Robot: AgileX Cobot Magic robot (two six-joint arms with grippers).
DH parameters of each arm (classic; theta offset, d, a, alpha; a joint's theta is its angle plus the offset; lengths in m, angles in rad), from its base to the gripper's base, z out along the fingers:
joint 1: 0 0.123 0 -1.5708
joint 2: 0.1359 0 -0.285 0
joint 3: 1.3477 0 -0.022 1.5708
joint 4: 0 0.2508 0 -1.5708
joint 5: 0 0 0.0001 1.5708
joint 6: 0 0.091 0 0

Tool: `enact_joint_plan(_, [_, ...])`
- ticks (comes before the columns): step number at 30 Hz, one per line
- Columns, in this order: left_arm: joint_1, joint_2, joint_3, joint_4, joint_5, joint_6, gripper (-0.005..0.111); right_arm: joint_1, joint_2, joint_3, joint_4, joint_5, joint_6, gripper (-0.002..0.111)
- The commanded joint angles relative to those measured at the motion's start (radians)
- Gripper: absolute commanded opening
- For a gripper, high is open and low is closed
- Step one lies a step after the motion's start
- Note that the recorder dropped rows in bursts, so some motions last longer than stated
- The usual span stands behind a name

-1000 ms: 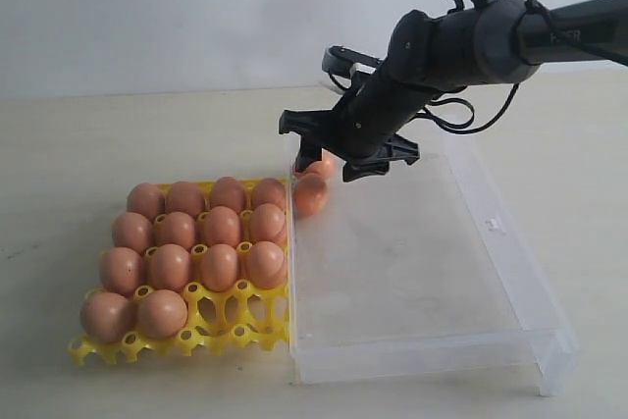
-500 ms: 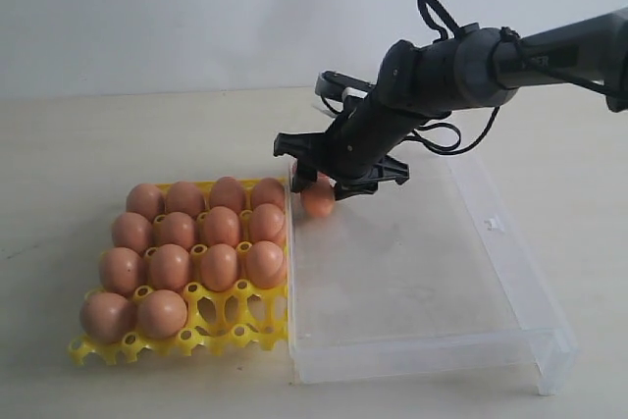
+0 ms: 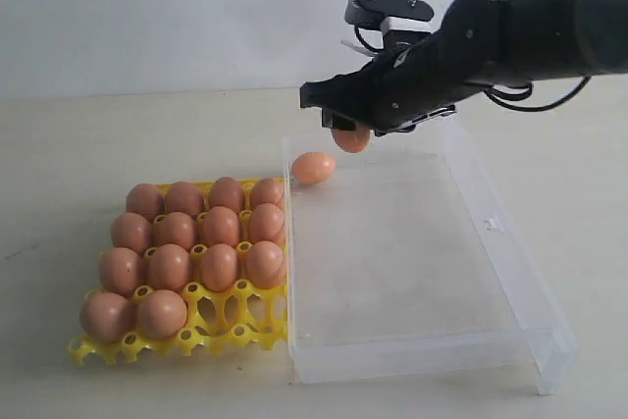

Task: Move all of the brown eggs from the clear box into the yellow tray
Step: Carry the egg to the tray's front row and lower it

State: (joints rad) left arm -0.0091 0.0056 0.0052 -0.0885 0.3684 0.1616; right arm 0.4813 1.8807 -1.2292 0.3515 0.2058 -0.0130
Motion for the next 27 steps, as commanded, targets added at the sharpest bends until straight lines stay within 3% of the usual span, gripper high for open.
enact_joint_plan(1, [-0.001,-0.006,-0.005,-0.004,-0.008,-0.003,0.0,0.111,-0.163,0.256,-0.024,-0.31,-0.052,0.0])
enact_joint_plan(5, [-0.001,-0.006,-0.005,-0.004,-0.008,-0.003,0.0,0.226,-0.233,0.422,-0.136,-0.493,0.003,0.0])
enact_joint_plan(9, [-0.001,-0.006,-0.005,-0.004,-0.008,-0.003,0.0,0.318,-0.237,0.538,-0.367,-0.733,0.207,0.0])
enact_joint_plan(15, [-0.001,-0.006,-0.005,-0.004,-0.008,-0.003,0.0,0.356,-0.147,0.564,-0.644,-0.977,0.433,0.0])
enact_joint_plan(27, [-0.001,-0.006,-0.005,-0.004,-0.008,-0.005,0.0,0.356,0.128,0.494,-0.673,-1.12,0.622,0.0])
